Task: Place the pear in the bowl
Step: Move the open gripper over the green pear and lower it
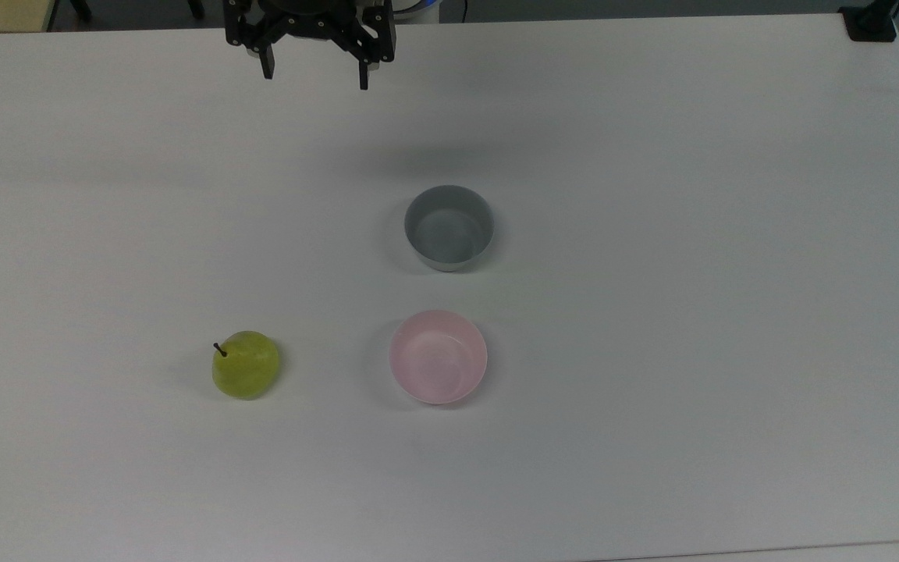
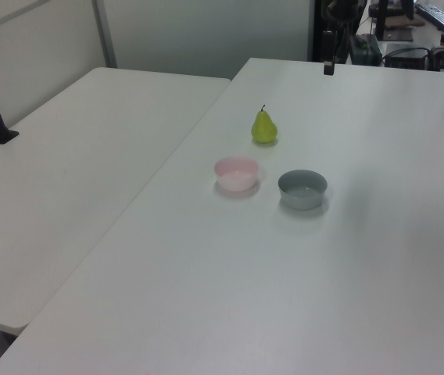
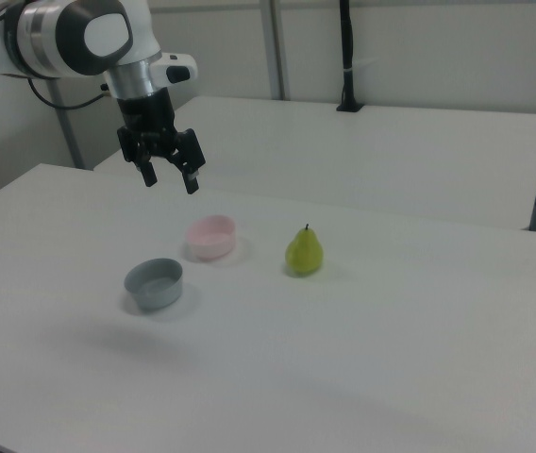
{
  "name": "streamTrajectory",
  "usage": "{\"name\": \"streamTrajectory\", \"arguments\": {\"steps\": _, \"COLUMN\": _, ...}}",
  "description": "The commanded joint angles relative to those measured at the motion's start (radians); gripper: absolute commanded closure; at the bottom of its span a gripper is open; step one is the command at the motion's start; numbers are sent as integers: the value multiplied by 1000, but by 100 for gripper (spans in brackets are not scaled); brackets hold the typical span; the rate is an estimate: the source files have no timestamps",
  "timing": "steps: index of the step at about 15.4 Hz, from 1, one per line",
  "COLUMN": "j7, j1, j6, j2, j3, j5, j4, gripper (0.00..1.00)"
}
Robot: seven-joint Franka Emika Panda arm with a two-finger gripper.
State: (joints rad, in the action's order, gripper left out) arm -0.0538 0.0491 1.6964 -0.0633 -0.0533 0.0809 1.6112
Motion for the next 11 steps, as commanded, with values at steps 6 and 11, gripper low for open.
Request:
{"name": "streamTrajectory", "arguments": {"steps": 6, "j7": 19, "j1": 6, "j6": 17, "j2": 14, "j3": -2, "j5": 10, "j4": 19, "gripper": 0}}
{"name": "streamTrajectory", "arguments": {"steps": 11, "j7": 60, "j1": 32, "j6": 35, "j2": 11, "j3": 1, "j5": 8, "j4": 19, "gripper": 0}}
